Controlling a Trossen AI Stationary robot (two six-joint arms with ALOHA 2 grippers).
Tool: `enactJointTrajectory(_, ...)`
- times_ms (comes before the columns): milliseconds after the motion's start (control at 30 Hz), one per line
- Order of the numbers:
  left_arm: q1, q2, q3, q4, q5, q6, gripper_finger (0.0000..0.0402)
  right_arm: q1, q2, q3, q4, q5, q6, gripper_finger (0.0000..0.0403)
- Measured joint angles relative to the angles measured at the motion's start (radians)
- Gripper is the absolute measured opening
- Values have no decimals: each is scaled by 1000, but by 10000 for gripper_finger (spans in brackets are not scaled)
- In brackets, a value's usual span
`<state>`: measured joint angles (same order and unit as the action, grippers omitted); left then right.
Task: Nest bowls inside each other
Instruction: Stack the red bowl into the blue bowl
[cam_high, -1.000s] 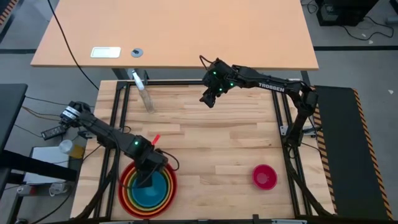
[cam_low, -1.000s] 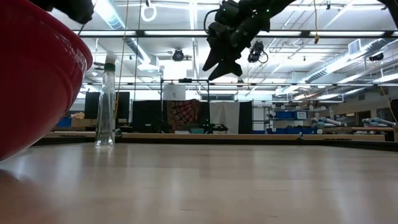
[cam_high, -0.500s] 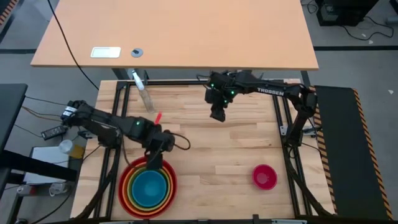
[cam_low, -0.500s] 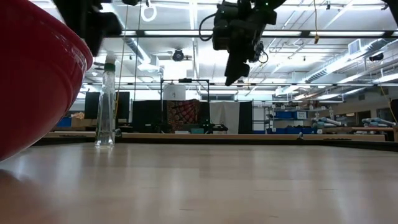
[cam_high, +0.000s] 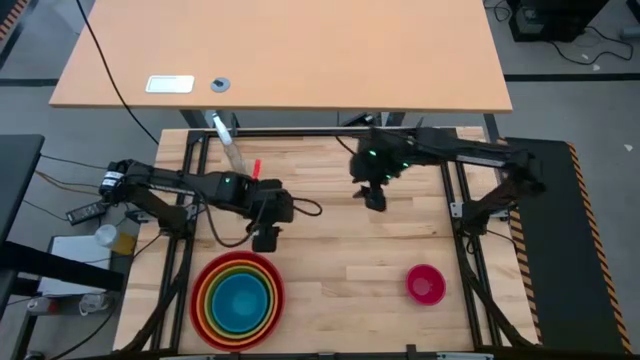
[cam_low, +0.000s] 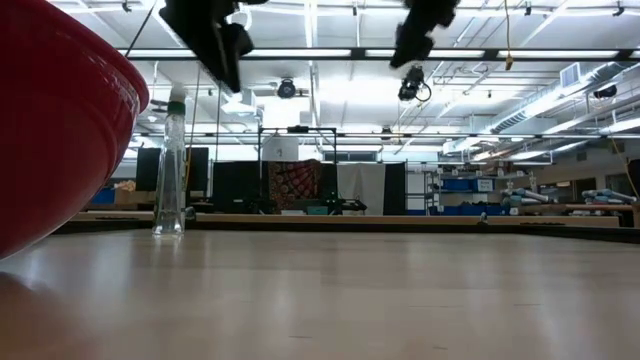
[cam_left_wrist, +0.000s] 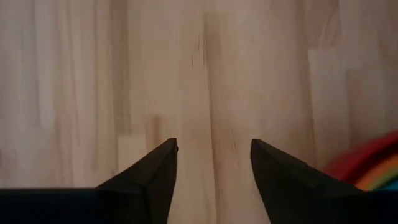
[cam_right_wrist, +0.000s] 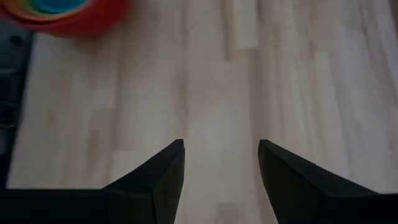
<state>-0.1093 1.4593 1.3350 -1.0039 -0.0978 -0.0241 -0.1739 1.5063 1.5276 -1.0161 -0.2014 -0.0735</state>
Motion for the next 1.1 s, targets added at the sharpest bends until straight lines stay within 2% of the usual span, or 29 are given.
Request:
enactJointTrajectory(200, 40, 0, 0, 118, -2, 141, 183, 121, -182, -195, 9, 64, 92, 210)
enactJointTrajectory(333, 48, 0, 0, 248, 9, 232, 174, 216, -250, -342, -1, 116, 198, 210)
enactJointTrajectory(500, 27, -20, 0, 363, 10, 292, 159, 311, -268, -447, -29, 72, 371, 210)
enactJointTrajectory(700, 27, -32, -12, 364, 4, 307, 145, 419, -248, -541, -35, 14, 432, 210)
enactJointTrajectory(833, 2, -84, -131, 402, -5, 279, 142, 472, -247, -605, -28, -23, 469, 210)
enactJointTrajectory(1100, -40, -271, -377, 512, -108, 118, 142, 523, -247, -691, 32, -75, 490, 199)
